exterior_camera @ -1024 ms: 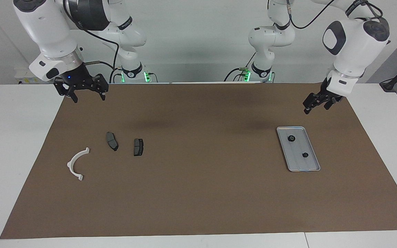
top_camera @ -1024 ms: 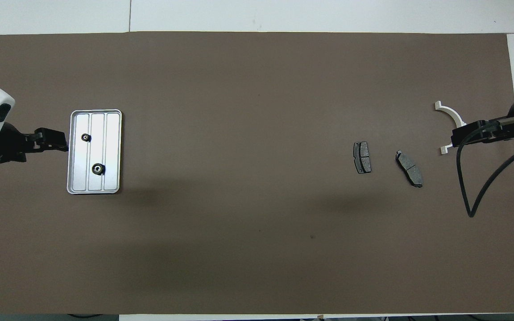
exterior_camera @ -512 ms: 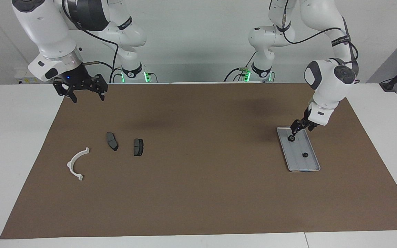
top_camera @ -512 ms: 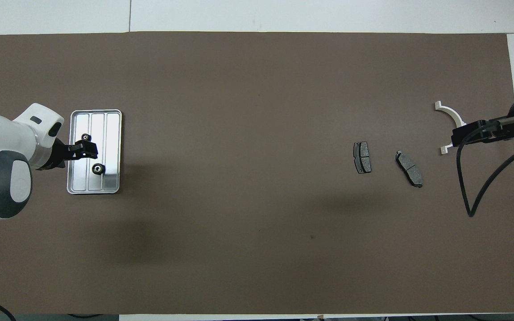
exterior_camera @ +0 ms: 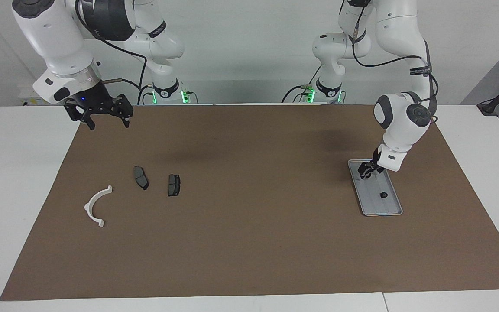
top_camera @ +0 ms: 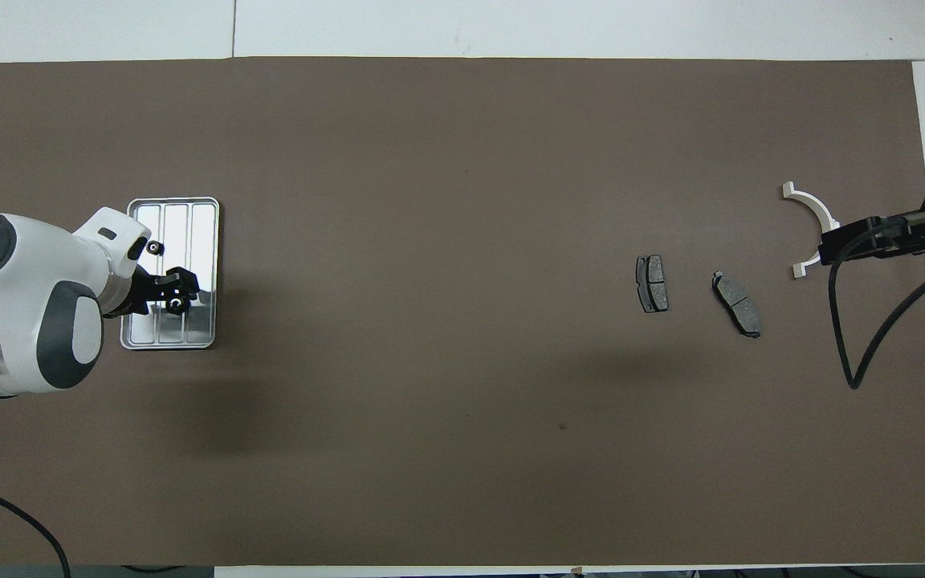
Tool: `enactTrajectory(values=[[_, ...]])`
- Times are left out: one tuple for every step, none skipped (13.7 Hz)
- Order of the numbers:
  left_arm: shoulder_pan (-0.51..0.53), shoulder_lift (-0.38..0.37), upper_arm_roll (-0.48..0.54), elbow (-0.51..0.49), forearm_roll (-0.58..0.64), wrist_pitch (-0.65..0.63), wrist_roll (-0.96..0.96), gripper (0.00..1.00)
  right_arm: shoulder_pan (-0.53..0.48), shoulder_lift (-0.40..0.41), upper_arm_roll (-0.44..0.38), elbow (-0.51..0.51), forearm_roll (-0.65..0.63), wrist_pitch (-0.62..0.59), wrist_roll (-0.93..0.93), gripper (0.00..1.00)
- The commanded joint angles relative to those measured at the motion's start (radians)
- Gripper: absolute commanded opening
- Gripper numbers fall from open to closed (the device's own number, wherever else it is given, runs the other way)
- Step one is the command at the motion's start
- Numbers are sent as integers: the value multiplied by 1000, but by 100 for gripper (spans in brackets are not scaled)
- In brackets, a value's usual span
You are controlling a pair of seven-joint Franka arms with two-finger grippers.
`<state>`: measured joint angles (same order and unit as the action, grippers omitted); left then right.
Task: Place bearing gear from tray to pile
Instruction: 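Lower the left gripper onto a dark gear in the tray and grasp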
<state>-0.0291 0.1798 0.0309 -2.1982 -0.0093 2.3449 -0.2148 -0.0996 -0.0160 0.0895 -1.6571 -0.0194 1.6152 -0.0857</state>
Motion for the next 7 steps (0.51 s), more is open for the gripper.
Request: enactTrajectory(values=[[3, -3, -5, -15, 20, 25, -20, 80, -19, -29, 7, -41, 18, 32, -20, 100], [3, -3, -5, -15, 19, 25, -20, 79, -19, -29, 7, -43, 18, 32, -20, 100], [3, -2, -5, -15, 19, 25, -20, 74, -20, -29, 7, -43, 18, 32, -22, 100], [2, -2, -5, -15, 19, 25, -20, 63, -20, -29, 7, -41, 18, 32, -22, 100], [2, -2, -5, -17, 19, 24, -23, 43, -20, -29, 7, -43, 18, 32, -23, 100], [0, -3, -5, -21, 19, 22, -23, 25, -22, -29, 7, -43, 18, 31, -23, 100], [0, -3, -5, -23, 19, 16, -21, 13, -26, -29, 7, -41, 18, 29, -23, 100]])
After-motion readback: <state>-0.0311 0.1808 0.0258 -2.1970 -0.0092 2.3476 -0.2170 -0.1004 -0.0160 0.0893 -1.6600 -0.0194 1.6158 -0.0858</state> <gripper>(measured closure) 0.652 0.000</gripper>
